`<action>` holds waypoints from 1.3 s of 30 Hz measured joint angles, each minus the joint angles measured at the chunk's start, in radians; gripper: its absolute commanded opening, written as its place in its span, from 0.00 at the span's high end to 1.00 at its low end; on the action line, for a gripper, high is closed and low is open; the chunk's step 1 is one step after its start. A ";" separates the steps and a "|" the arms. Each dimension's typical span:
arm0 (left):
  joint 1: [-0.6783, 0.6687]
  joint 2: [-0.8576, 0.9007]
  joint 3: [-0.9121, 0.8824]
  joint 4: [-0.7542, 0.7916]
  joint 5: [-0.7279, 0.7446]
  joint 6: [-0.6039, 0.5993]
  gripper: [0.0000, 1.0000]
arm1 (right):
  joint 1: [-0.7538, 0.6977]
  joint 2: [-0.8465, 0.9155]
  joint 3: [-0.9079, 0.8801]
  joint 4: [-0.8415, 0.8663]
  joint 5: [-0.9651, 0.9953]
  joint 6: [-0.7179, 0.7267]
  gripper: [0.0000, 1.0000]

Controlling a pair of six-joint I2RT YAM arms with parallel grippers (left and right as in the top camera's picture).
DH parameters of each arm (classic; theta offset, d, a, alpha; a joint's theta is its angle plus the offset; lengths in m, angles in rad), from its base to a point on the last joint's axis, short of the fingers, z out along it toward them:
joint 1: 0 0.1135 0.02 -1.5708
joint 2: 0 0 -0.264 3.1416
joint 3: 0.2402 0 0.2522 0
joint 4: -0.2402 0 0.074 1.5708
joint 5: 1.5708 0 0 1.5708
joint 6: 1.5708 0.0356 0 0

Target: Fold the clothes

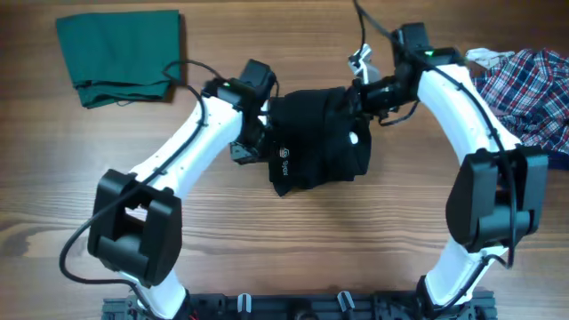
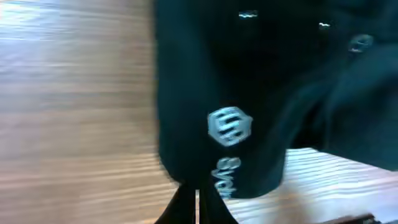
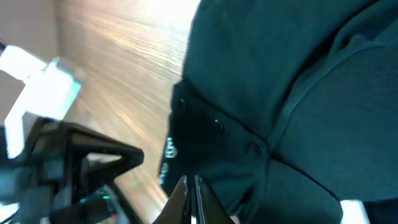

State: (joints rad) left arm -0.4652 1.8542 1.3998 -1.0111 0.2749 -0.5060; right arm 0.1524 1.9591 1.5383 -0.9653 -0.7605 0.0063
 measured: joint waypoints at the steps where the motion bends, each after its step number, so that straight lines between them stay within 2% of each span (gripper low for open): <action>1: -0.010 0.000 -0.005 0.019 0.006 0.000 0.94 | 0.016 0.000 0.000 0.003 0.023 0.005 0.96; 7: -0.029 0.000 -0.011 0.150 0.024 0.000 0.95 | 0.054 0.000 -0.076 0.121 0.117 0.089 0.95; 13: -0.032 0.035 -0.014 0.206 0.042 0.005 0.94 | 0.053 0.000 -0.190 0.222 0.142 0.134 0.93; 19: -0.032 0.143 -0.016 0.223 0.098 0.034 0.91 | 0.053 0.000 -0.212 0.274 0.167 0.160 0.92; 24: -0.018 0.171 -0.016 0.201 0.124 0.039 0.93 | 0.053 0.014 -0.212 0.290 0.224 0.188 0.92; 27: 0.006 0.171 -0.016 0.136 0.131 0.042 0.96 | 0.053 0.039 -0.212 0.298 0.267 0.207 0.92; 31: 0.032 0.171 -0.016 0.018 0.077 0.048 0.93 | 0.027 0.047 -0.212 0.301 0.358 0.237 0.91; 39: 0.034 0.171 -0.016 -0.008 0.016 0.087 0.96 | -0.084 0.048 -0.212 0.302 0.423 0.243 0.91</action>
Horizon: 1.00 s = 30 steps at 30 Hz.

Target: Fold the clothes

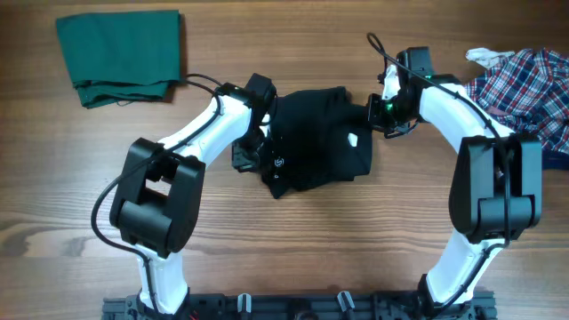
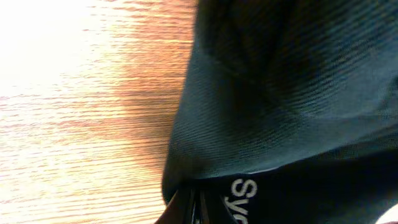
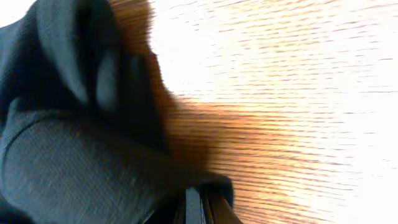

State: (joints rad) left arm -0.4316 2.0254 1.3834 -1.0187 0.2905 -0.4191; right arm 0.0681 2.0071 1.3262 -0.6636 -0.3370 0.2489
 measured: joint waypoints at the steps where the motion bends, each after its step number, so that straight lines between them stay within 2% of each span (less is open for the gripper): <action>1: 0.000 0.000 0.000 -0.006 -0.011 0.001 0.96 | 0.000 0.000 0.000 0.000 0.002 0.000 0.91; 6: 0.000 -0.009 -0.001 -0.063 -0.109 0.008 0.96 | 0.002 0.003 0.016 -0.040 0.006 -0.003 0.95; 10: 0.000 -0.144 -0.005 -0.072 -0.164 -0.004 0.91 | 0.002 0.005 0.133 -0.162 0.033 -0.005 0.94; 14: -0.014 -0.289 -0.004 -0.096 -0.060 -0.017 0.88 | 0.002 0.005 0.294 -0.301 0.046 -0.011 0.92; 18: -0.064 -0.280 -0.018 -0.018 0.019 -0.019 0.82 | 0.002 0.005 0.376 -0.339 -0.125 -0.075 0.93; 22: -0.090 -0.259 -0.021 0.107 0.108 -0.010 0.82 | 0.026 0.005 0.378 -0.352 -0.346 -0.144 0.93; 30: -0.101 -0.094 -0.021 0.169 0.178 -0.009 0.83 | 0.178 0.005 0.332 -0.344 -0.364 -0.166 0.90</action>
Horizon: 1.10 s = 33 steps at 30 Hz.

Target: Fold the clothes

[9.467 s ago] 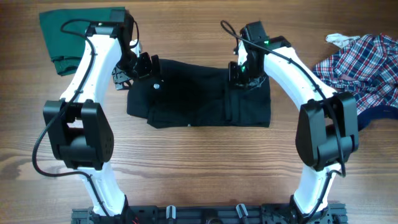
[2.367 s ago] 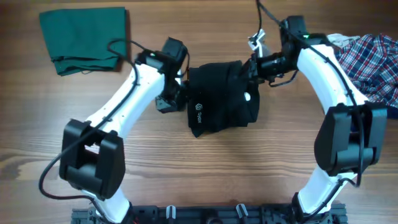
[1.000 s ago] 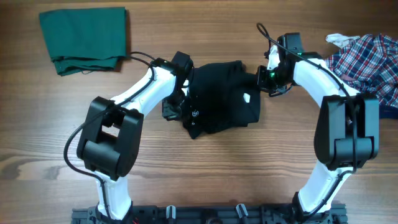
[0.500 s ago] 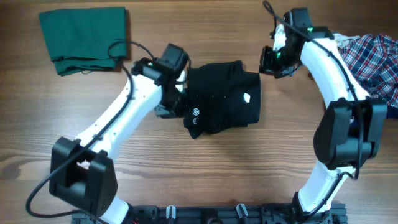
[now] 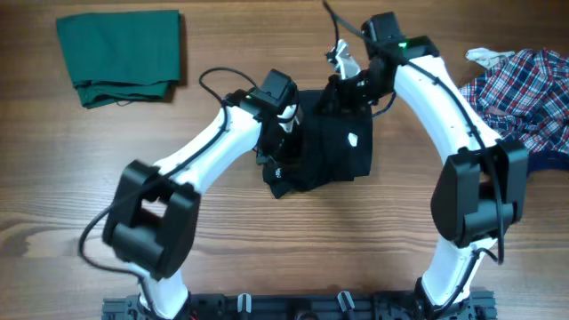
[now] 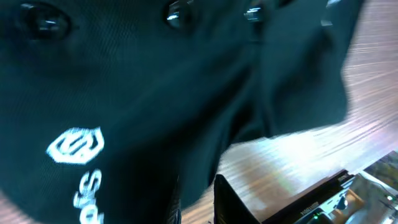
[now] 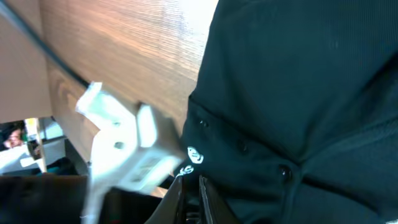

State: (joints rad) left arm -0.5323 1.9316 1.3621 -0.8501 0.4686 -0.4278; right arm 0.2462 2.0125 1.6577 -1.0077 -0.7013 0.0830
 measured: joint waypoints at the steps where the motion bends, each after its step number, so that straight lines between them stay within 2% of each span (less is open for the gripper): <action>1: 0.000 0.016 0.000 -0.001 0.006 0.000 0.84 | 0.000 0.000 -0.006 0.009 0.005 0.008 0.89; 5: 0.000 0.093 0.000 -0.059 0.036 0.000 0.84 | -0.006 0.000 -0.050 0.075 0.053 0.048 0.86; 10: 0.000 0.097 0.000 -0.099 0.021 0.001 0.84 | -0.006 0.001 -0.156 0.158 0.093 0.074 0.87; 16: 0.000 0.097 0.000 -0.171 -0.063 0.000 0.83 | -0.011 0.063 -0.184 0.179 0.262 0.127 0.87; 25: 0.000 0.098 0.000 -0.213 -0.220 0.009 0.81 | -0.117 0.069 -0.184 0.180 0.449 0.163 0.87; 30: 0.000 0.098 0.000 -0.208 -0.294 0.016 0.80 | -0.154 0.069 -0.184 0.179 0.482 0.162 0.84; 33: 0.000 0.094 0.000 -0.211 -0.308 0.019 0.78 | -0.155 0.069 -0.183 0.178 0.491 0.158 0.78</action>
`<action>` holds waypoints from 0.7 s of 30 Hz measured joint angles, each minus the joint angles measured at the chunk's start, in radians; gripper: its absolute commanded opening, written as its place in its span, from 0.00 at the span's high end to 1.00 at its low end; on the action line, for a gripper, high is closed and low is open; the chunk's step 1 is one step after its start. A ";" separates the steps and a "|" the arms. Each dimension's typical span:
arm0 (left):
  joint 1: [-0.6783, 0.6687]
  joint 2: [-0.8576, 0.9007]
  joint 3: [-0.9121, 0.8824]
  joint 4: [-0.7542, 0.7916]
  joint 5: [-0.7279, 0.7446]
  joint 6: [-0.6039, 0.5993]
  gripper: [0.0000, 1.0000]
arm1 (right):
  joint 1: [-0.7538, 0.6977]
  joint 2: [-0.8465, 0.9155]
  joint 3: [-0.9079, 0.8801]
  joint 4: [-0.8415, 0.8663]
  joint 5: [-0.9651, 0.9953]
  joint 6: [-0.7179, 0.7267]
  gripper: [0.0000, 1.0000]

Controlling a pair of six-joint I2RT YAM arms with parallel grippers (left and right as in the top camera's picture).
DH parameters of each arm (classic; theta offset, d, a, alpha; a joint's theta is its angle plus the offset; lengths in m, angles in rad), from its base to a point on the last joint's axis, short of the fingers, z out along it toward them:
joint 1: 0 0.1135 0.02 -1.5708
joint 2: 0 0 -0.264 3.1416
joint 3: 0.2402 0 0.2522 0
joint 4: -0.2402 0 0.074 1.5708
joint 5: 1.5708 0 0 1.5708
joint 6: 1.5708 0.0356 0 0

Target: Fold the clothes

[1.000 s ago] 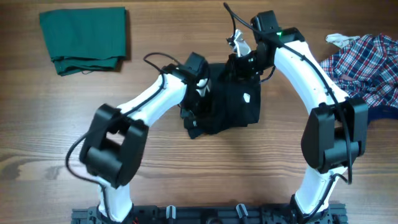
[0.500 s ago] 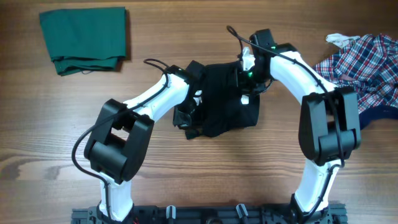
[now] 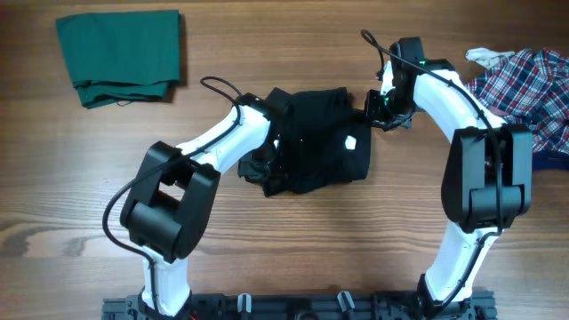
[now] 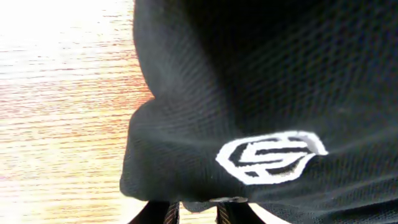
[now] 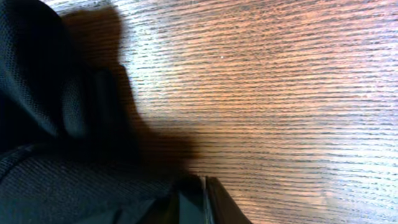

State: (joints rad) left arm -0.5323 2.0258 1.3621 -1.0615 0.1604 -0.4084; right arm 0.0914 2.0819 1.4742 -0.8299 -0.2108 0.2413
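Observation:
A black shirt (image 3: 316, 147) lies bunched and partly folded on the wooden table (image 3: 293, 258). My left gripper (image 3: 260, 166) sits low at its lower left edge. In the left wrist view the left gripper (image 4: 194, 211) is open, with wood showing in the narrow gap. The shirt's hem (image 4: 186, 186) and white logo (image 4: 270, 155) lie just at the fingertips. My right gripper (image 3: 377, 113) is at the shirt's upper right edge. In the right wrist view the right gripper (image 5: 204, 190) is shut, with the black fabric (image 5: 43, 124) running into its tips.
A folded green cloth (image 3: 120, 55) lies at the back left. A heap of plaid clothing (image 3: 524, 84) with a white piece (image 3: 484, 56) sits at the right edge. Cables trail from both wrists over the table.
Both grippers were raised over the shirt with fabric in them. Now both are down at table level at its left and right edges. The left one's fingers show wood between them.
First both grippers were shut on the shirt's sides, held a little off the table. Then they were low at its edges. Later they were lifted over its back part with cloth. Now they are low again, and the shirt lies more compact.

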 measured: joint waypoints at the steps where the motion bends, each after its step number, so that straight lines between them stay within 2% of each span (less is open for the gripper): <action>1: 0.000 -0.007 0.000 -0.005 -0.004 0.001 0.77 | -0.001 0.000 0.000 -0.002 0.006 0.000 0.73; 3: 0.000 -0.045 -0.002 -0.016 -0.010 0.003 0.72 | -0.004 0.000 0.006 -0.016 0.022 0.005 0.67; 5: 0.000 -0.143 -0.003 -0.023 -0.018 0.005 0.41 | -0.019 0.001 0.026 -0.037 0.033 0.013 0.45; 6: 0.000 -0.190 -0.004 -0.023 -0.022 0.006 0.34 | -0.029 0.001 0.037 -0.047 0.037 0.014 0.35; 7: 0.000 -0.244 -0.005 -0.024 -0.024 0.010 0.30 | -0.042 0.001 0.047 -0.056 0.037 0.013 0.16; 8: 0.000 -0.314 -0.005 -0.020 -0.029 0.004 0.28 | -0.058 0.001 0.055 -0.066 0.039 0.019 0.04; 11: 0.005 -0.463 -0.003 0.024 -0.057 0.006 0.19 | -0.093 0.002 0.058 -0.093 0.044 0.019 0.00; 13: 0.024 -0.482 -0.003 0.061 -0.078 0.006 0.15 | -0.105 0.002 0.058 -0.103 0.039 0.019 0.00; 16: 0.092 -0.448 -0.003 0.126 -0.087 0.023 0.01 | -0.106 0.002 0.058 -0.115 0.019 -0.004 0.00; 21: 0.220 -0.296 -0.003 0.276 0.013 0.079 0.00 | -0.112 0.002 0.058 -0.108 0.008 0.022 0.00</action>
State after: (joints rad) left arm -0.3126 1.7298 1.3586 -0.7853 0.1734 -0.3290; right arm -0.0204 2.0834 1.5326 -0.9382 -0.2028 0.2630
